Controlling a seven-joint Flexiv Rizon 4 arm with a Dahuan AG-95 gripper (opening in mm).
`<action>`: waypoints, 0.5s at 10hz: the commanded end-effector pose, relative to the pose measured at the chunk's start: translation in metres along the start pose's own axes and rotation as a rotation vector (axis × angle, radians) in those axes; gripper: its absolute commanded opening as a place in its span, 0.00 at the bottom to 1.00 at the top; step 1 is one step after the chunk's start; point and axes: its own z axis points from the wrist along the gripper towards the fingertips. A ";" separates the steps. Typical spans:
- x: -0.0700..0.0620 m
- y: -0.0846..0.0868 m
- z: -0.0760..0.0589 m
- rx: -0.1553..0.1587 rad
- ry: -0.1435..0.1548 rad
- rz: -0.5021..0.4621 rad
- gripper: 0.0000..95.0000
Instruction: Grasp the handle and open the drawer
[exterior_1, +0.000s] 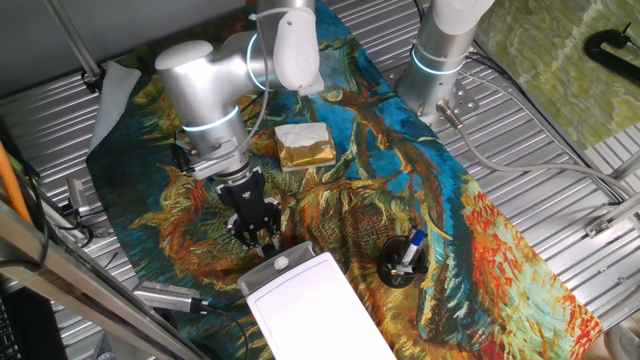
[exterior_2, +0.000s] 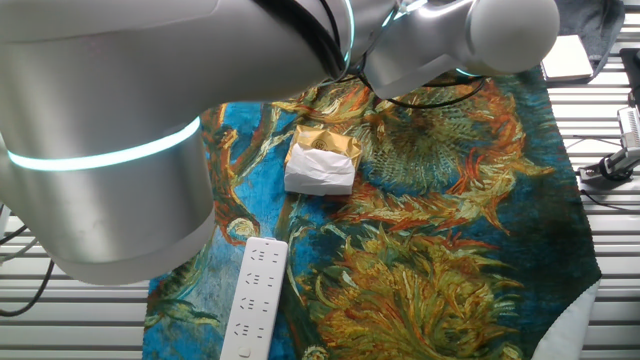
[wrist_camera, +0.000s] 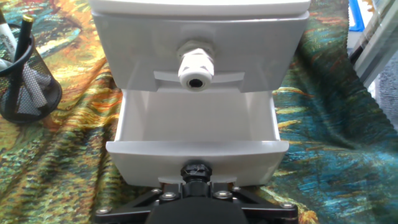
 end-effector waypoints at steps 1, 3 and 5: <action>0.000 0.000 0.000 -0.002 -0.007 0.004 0.00; 0.000 0.000 0.000 -0.002 -0.005 0.006 0.00; 0.000 0.000 0.000 -0.002 -0.007 0.008 0.00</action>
